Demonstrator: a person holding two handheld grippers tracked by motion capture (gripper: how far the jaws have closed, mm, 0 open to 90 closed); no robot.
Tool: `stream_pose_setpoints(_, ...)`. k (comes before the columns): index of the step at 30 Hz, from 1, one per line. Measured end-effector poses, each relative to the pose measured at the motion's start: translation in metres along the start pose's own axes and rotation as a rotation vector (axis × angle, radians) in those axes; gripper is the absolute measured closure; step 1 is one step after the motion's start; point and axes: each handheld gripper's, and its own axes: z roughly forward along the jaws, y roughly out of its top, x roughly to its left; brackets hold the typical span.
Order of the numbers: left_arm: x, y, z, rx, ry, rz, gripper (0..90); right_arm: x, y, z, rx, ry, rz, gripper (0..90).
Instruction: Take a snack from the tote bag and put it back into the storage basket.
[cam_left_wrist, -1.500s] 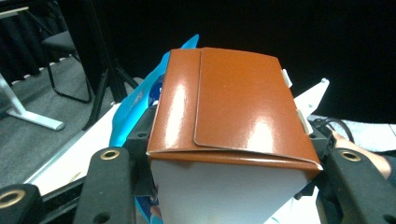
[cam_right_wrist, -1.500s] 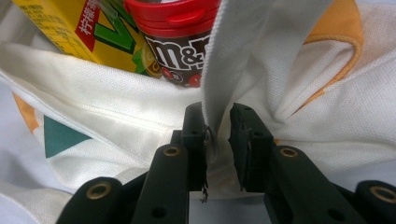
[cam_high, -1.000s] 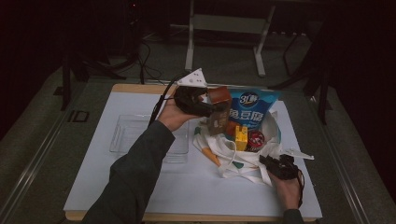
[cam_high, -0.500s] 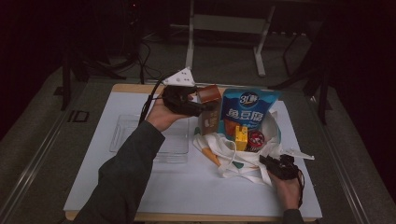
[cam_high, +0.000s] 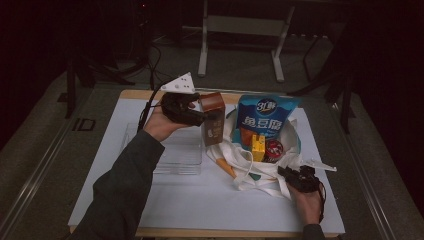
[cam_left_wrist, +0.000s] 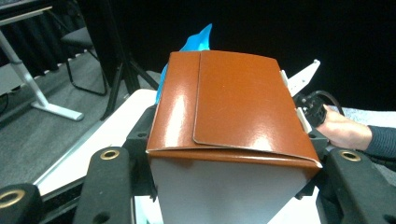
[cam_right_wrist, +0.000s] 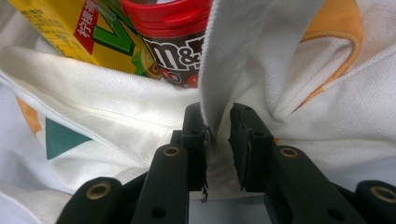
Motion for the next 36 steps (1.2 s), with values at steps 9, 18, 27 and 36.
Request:
stream_pose_setpoints(9, 0.006, -0.011, -0.018, 0.006, 0.013, -0.012, 43.1, 0.001, 0.0, 0.0, 0.002, -0.004, -0.004, 75.6)
stream_pose_setpoints(18, 0.01, -0.021, -0.033, 0.013, 0.028, -0.02, 43.1, 0.001, 0.0, 0.0, 0.002, -0.008, -0.002, 75.7)
stream_pose_setpoints(27, 0.012, -0.03, -0.042, 0.029, 0.037, -0.024, 43.1, 0.001, 0.0, 0.0, 0.002, -0.01, -0.001, 75.7)
stream_pose_setpoints(36, 0.018, -0.04, -0.046, 0.074, 0.05, -0.034, 43.1, 0.001, 0.0, 0.0, 0.001, -0.01, -0.001, 75.6)
